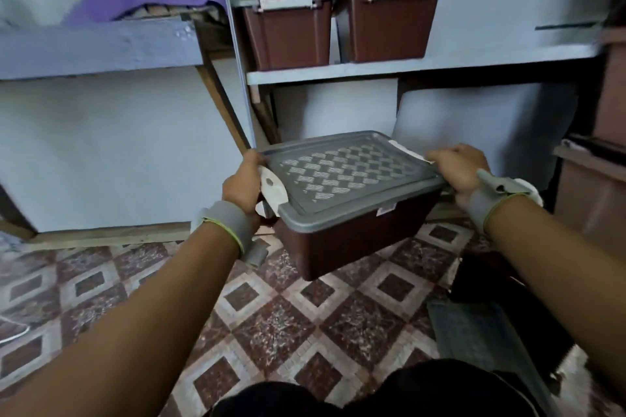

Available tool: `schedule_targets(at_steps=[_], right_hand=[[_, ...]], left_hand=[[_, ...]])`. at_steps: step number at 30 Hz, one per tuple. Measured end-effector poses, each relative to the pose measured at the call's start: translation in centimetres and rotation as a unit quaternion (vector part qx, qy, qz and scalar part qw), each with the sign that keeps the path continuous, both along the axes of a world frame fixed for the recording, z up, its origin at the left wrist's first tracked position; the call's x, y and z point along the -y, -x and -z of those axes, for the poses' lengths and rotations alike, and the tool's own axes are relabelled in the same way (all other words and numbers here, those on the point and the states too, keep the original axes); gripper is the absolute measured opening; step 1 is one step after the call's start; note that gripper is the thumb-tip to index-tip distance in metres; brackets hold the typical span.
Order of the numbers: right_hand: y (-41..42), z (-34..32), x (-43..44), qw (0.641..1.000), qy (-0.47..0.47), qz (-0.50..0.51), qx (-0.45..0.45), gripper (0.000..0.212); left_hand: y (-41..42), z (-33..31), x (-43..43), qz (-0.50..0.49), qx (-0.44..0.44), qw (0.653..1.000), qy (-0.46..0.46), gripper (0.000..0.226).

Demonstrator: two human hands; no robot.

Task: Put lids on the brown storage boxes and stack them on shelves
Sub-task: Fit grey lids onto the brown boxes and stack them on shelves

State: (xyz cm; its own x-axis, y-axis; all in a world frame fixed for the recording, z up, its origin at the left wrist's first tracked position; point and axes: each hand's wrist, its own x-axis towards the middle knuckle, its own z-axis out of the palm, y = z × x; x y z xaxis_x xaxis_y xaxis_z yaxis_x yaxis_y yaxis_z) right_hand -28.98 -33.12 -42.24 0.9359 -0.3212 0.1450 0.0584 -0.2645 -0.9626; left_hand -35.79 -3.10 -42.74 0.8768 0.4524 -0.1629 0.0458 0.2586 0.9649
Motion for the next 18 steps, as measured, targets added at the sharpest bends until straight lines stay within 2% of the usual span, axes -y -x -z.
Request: schedule_targets(at_steps=[2, 3, 5, 6, 9, 12, 15, 18], right_hand=[[0.3, -2.2, -0.8, 0.998, -0.048, 0.020, 0.021, 0.019], [0.7, -3.5, -1.1, 0.996, -0.085, 0.016, 0.033, 0.032], [2.0, -7.1, -1.7, 0.987, -0.151, 0.021, 0.052, 0.066], [2.5, -7.7, -2.3, 0.985, -0.161, 0.029, 0.047, 0.073], [4.0, -9.4, -4.5, 0.986, -0.158, -0.002, 0.061, 0.070], [6.8, -11.0, -6.5, 0.983, -0.149, -0.062, 0.087, 0.079], [9.7, -13.1, -8.1, 0.974, -0.161, -0.111, 0.117, 0.083], [11.4, -14.5, -9.2, 0.964, -0.163, -0.141, 0.157, 0.081]], left_hand=[[0.3, -2.2, 1.1, -0.040, 0.011, 0.999, 0.000, 0.043], [0.7, -3.3, 1.7, -0.051, 0.018, 0.999, 0.004, 0.038], [1.8, -6.6, 3.0, -0.061, 0.056, 0.996, 0.021, 0.041], [1.5, -6.9, 3.2, -0.073, 0.067, 0.995, 0.029, 0.047], [1.7, -8.9, 4.6, -0.099, 0.087, 0.990, 0.040, 0.051], [2.2, -11.2, 6.1, -0.116, 0.122, 0.983, 0.068, 0.055], [3.1, -14.6, 6.9, -0.140, 0.154, 0.974, 0.088, 0.044], [3.7, -17.3, 6.9, -0.169, 0.181, 0.968, 0.044, 0.044]])
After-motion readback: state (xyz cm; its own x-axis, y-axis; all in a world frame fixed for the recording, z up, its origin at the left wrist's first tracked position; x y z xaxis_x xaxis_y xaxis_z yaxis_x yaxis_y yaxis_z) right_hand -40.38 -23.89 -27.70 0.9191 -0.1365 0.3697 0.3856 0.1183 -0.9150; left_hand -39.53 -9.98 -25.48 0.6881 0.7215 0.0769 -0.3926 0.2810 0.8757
